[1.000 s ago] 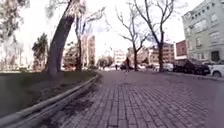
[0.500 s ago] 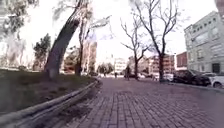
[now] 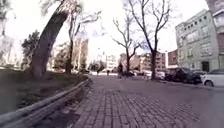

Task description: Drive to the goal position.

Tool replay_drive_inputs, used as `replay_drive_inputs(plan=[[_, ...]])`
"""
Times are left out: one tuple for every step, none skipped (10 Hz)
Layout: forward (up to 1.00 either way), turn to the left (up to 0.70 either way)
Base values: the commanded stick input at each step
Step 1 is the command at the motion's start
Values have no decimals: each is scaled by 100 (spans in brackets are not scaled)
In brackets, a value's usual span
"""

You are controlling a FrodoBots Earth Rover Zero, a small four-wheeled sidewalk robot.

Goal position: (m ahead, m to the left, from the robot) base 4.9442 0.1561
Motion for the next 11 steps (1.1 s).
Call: replay_drive_inputs(plan=[[70, -24], [70, -14], [70, -8], [70, -11], [70, -14], [70, -17], [70, -20], [70, -23], [70, -26], [70, -29], [70, -32]])
